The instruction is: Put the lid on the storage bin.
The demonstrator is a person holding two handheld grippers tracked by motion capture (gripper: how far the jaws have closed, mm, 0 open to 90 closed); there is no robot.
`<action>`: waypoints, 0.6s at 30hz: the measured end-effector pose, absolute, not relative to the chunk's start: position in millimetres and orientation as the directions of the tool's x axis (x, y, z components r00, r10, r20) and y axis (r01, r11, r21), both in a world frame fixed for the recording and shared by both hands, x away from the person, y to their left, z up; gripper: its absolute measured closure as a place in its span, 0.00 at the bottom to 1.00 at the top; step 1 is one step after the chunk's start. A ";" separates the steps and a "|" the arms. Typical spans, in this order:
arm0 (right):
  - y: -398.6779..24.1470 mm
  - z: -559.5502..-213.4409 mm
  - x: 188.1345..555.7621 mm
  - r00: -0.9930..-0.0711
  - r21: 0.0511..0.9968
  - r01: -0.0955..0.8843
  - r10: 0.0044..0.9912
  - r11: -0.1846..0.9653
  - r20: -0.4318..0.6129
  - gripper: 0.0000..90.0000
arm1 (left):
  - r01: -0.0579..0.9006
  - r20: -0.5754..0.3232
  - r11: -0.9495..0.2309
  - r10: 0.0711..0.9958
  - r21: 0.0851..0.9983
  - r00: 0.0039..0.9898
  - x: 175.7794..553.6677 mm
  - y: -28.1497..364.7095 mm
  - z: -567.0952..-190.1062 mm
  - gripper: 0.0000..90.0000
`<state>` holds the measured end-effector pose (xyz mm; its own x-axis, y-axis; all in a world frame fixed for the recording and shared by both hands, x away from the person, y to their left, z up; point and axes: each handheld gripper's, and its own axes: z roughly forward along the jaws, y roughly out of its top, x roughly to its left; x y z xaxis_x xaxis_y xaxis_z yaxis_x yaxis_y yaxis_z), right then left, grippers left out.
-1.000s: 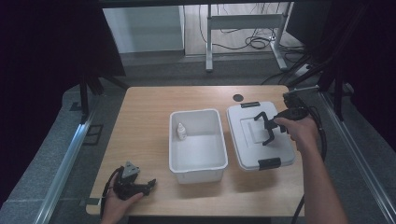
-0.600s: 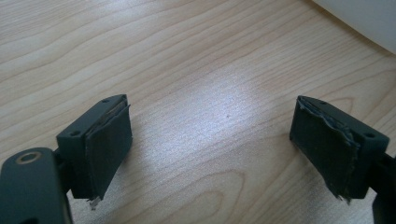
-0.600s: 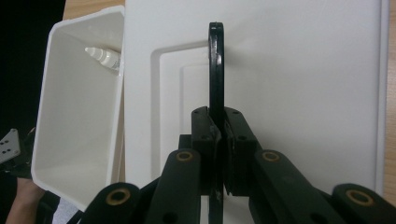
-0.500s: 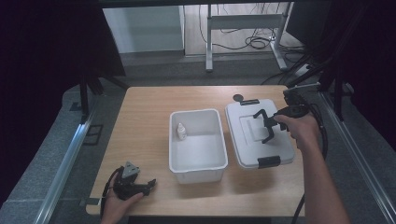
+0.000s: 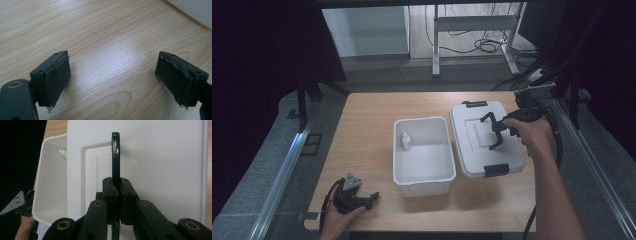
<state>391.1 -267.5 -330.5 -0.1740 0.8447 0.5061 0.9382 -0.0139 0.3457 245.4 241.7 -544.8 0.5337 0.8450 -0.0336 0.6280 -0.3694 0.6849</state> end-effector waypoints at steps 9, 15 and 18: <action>-243.4 -319.3 393.6 -0.198 0.348 0.937 0.845 0.015 0.497 0.95 | 0.628 -0.034 -0.370 0.845 0.685 0.534 245.4 241.7 -544.8 0.14; -227.7 -319.0 396.7 -0.201 0.343 0.939 0.840 0.019 0.504 0.95 | 0.628 -0.033 -0.370 0.845 0.685 0.534 245.5 241.7 -544.8 0.14; -221.3 -320.4 397.9 -0.206 0.340 0.940 0.832 0.022 0.515 0.94 | 0.628 -0.033 -0.370 0.845 0.685 0.534 245.4 241.7 -544.8 0.14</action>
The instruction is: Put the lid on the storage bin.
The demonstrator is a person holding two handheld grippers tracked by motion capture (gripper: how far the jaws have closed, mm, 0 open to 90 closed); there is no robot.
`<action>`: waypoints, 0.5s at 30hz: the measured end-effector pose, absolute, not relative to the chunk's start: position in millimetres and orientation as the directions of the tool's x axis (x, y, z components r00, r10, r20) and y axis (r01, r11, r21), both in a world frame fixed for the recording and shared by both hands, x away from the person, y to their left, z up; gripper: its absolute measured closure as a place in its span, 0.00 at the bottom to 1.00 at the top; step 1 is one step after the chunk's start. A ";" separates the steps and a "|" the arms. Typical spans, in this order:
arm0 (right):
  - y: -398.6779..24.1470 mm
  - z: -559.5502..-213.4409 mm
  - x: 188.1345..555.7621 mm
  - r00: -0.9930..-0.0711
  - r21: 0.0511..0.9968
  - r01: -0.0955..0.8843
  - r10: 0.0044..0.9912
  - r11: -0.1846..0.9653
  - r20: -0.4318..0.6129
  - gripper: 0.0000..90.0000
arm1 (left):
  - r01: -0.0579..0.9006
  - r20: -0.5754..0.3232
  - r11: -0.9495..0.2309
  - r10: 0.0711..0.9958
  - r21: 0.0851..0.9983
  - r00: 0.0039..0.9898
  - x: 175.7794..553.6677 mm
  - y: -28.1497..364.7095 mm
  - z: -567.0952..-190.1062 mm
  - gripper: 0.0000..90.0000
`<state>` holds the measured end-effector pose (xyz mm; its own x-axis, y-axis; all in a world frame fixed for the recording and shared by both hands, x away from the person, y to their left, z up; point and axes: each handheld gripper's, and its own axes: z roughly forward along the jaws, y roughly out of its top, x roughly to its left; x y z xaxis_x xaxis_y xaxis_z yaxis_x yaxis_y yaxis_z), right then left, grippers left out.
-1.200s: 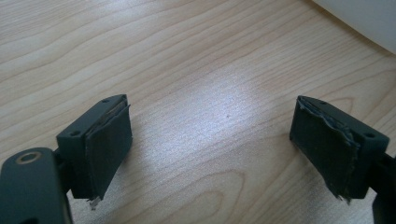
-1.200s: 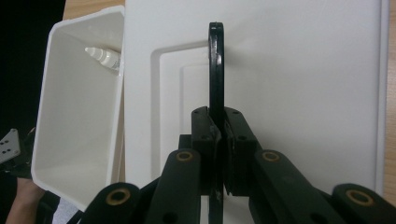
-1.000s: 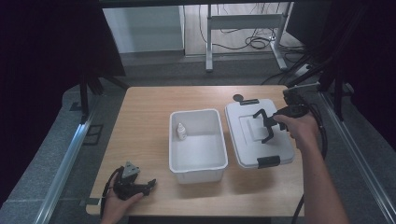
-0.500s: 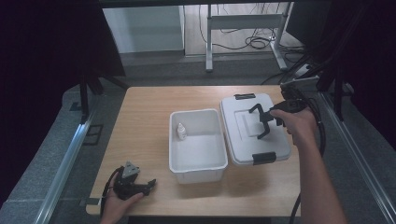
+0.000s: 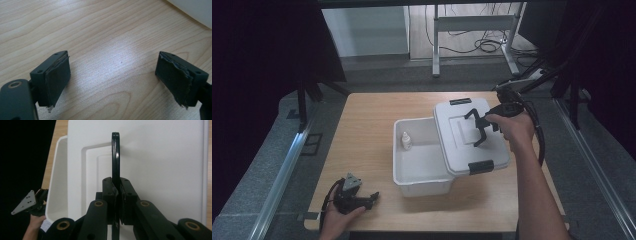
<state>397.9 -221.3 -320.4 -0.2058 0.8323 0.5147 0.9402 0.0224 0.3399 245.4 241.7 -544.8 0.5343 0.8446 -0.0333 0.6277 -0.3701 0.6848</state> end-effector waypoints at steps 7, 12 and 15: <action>-206.2 -325.6 398.2 -0.190 0.318 0.948 0.828 0.014 0.527 0.95 | 0.627 -0.033 -0.371 0.844 0.685 0.535 245.4 241.7 -544.8 0.14; -199.1 -326.6 397.7 -0.185 0.323 0.946 0.836 0.009 0.517 0.95 | 0.627 -0.033 -0.371 0.844 0.685 0.536 245.4 241.7 -544.8 0.14; -192.7 -327.0 397.6 -0.183 0.319 0.948 0.833 0.009 0.522 0.95 | 0.626 -0.032 -0.375 0.842 0.683 0.539 245.4 241.8 -544.7 0.14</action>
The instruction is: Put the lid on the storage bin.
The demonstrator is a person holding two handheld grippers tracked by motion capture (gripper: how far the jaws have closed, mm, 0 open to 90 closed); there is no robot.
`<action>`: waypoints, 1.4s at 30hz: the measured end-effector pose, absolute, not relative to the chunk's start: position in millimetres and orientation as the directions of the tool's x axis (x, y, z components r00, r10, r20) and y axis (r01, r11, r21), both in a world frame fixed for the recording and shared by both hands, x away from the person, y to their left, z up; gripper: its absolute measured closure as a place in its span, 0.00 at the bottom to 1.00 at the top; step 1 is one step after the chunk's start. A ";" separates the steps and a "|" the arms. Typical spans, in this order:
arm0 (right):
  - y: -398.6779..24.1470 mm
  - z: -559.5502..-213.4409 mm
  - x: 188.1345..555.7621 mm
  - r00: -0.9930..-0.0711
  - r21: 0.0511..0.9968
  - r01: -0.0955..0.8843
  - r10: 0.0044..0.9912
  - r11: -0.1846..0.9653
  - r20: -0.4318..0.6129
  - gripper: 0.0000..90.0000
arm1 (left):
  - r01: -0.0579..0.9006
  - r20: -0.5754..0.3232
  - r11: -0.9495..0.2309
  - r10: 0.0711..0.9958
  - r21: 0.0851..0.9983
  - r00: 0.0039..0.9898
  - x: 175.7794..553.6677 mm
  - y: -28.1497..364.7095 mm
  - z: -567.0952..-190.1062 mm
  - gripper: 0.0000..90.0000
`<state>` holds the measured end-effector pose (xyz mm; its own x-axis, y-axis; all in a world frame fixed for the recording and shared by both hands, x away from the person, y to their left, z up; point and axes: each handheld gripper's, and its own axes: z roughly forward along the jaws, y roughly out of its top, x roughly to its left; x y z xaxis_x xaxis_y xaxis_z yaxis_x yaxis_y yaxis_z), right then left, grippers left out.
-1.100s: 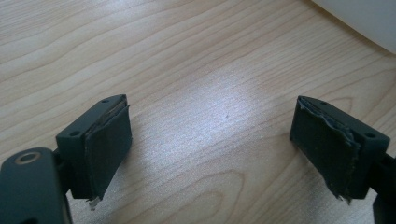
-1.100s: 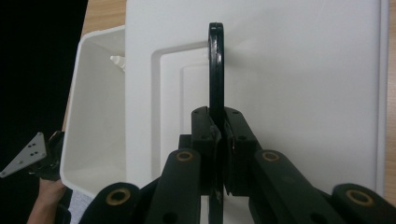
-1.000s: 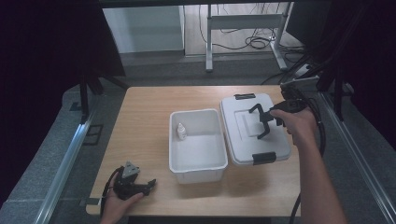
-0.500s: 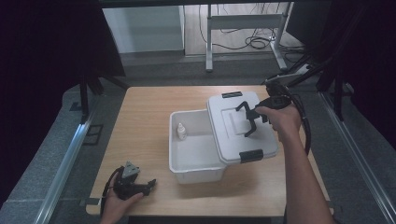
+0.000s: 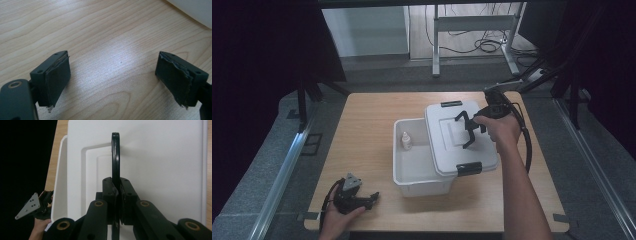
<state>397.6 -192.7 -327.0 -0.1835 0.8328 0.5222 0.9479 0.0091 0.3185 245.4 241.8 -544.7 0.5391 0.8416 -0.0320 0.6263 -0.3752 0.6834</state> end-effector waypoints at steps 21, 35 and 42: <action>-154.5 -329.1 386.9 -0.171 0.295 0.955 0.827 0.006 0.535 0.95 | 0.626 -0.034 -0.376 0.840 0.683 0.542 245.6 241.8 -544.7 0.14; -130.3 -328.8 381.7 -0.151 0.275 0.961 0.823 -0.006 0.548 0.95 | 0.624 -0.033 -0.374 0.841 0.686 0.541 245.7 241.7 -544.9 0.14; -117.3 -325.8 378.5 -0.142 0.279 0.960 0.826 -0.019 0.546 0.95 | 0.623 -0.032 -0.374 0.841 0.687 0.539 245.4 241.6 -545.0 0.14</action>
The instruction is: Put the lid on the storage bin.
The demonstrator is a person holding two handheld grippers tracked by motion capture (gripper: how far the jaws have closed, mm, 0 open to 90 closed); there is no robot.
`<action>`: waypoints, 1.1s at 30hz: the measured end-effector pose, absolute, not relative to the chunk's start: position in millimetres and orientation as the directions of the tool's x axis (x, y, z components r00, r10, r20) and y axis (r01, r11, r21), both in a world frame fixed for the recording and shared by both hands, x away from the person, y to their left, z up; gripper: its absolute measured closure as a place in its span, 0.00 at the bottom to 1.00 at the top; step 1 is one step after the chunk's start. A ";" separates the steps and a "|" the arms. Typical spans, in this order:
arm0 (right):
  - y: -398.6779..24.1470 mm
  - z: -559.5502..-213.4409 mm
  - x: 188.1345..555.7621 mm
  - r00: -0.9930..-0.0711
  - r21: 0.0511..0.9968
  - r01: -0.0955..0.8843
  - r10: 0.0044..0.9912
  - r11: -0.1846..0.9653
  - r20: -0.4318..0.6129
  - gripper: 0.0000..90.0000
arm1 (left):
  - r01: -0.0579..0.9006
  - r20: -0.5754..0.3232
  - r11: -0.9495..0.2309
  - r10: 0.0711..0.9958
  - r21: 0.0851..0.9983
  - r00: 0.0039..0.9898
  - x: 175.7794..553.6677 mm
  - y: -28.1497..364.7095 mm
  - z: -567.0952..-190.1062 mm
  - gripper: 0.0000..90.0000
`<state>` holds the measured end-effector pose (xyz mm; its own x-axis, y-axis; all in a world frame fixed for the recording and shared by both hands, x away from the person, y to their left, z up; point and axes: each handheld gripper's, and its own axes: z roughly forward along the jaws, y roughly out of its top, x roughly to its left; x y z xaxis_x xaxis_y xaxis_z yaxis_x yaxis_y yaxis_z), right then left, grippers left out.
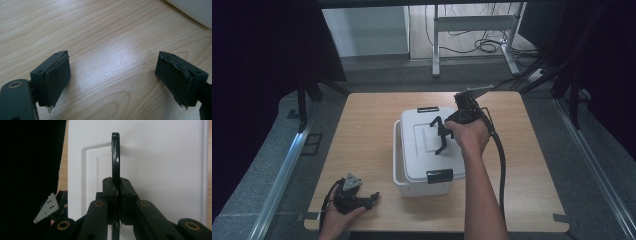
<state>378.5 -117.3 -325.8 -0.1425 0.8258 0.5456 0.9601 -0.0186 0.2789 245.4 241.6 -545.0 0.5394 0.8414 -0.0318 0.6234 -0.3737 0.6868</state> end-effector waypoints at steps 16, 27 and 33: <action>-101.2 -330.4 377.9 -0.124 0.262 0.965 0.837 -0.023 0.533 0.95 | 0.623 -0.032 -0.374 0.841 0.687 0.540 245.1 241.6 -544.9 0.14; -83.6 -335.9 378.1 -0.116 0.259 0.965 0.842 -0.030 0.527 0.95 | 0.623 -0.032 -0.376 0.840 0.686 0.541 245.1 241.6 -544.9 0.14; -77.2 -340.3 381.3 -0.115 0.268 0.963 0.849 -0.032 0.516 0.95 | 0.623 -0.032 -0.376 0.840 0.686 0.542 245.2 241.7 -544.9 0.14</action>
<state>381.3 -77.2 -340.3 -0.1155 0.8485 0.5164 0.9629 -0.0320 0.2679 245.2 241.7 -544.9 0.5418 0.8399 -0.0321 0.6233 -0.3758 0.6858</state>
